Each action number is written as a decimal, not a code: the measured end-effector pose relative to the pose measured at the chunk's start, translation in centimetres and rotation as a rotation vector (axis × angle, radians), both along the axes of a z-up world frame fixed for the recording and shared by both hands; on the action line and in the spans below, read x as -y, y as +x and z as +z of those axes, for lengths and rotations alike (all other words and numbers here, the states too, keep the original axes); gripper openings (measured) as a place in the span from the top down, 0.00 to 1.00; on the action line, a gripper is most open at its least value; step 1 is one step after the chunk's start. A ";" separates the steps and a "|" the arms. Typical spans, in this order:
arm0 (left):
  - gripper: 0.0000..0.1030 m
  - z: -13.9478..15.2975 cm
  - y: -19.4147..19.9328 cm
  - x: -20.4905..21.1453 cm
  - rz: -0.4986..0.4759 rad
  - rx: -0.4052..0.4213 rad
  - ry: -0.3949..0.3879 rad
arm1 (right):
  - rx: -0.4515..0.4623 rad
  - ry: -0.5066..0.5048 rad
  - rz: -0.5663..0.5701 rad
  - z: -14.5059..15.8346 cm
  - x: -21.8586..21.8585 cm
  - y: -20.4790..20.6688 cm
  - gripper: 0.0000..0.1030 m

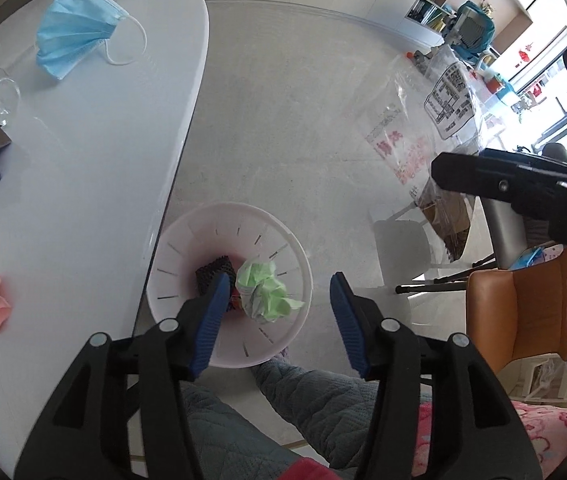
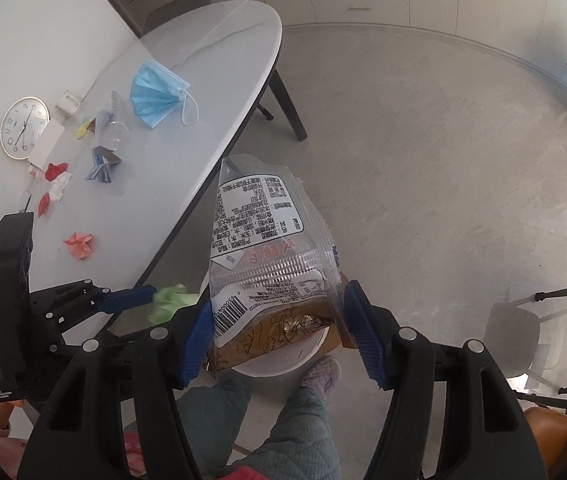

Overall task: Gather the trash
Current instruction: 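Lower the plastic bag into the bin and open the right gripper, then return to the table and grasp the red paper packet with the left gripper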

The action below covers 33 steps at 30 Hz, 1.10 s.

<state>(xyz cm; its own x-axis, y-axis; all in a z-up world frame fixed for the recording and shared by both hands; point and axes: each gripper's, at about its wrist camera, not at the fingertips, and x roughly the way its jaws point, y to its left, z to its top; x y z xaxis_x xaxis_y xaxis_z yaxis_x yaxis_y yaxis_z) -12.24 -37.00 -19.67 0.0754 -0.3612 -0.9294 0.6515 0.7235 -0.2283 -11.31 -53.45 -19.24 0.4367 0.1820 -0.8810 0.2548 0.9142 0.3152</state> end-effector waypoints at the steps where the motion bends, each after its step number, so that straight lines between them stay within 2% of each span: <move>1: 0.42 0.0 0.1 0.2 0.008 0.002 0.004 | -0.003 0.000 0.008 -0.2 0.1 0.0 0.38; 5: 0.39 1.2 0.2 -0.2 0.029 0.020 0.025 | -0.006 0.005 0.043 -1.0 -0.2 0.4 0.37; 7: 0.32 2.3 0.3 -1.4 0.055 0.028 0.025 | -0.010 0.012 0.069 -1.7 -0.8 0.8 0.36; 12: 0.17 6.1 0.7 -6.5 0.177 0.068 0.034 | -0.029 -0.001 0.184 -4.7 -4.1 2.3 0.34; 16: 0.13 7.9 1.5 -10.5 0.272 0.112 0.074 | -0.065 -0.005 0.269 -8.2 -7.5 3.8 0.33; 19: 0.13 8.3 1.9 -14.1 0.341 0.124 0.104 | -0.104 -0.030 0.306 -10.1 -9.6 4.7 0.16; 21: 0.13 8.4 2.1 -16.0 0.385 0.119 0.116 | -0.134 -0.068 0.304 -10.4 -10.5 5.1 0.06; 25: 0.13 8.9 3.0 -19.6 0.467 0.125 0.107 | -0.101 -0.093 0.270 -7.6 -11.3 5.3 0.02; 33: 0.10 10.9 4.8 -26.1 0.567 0.175 0.061 | 0.062 -0.215 0.241 2.1 -13.4 5.4 0.02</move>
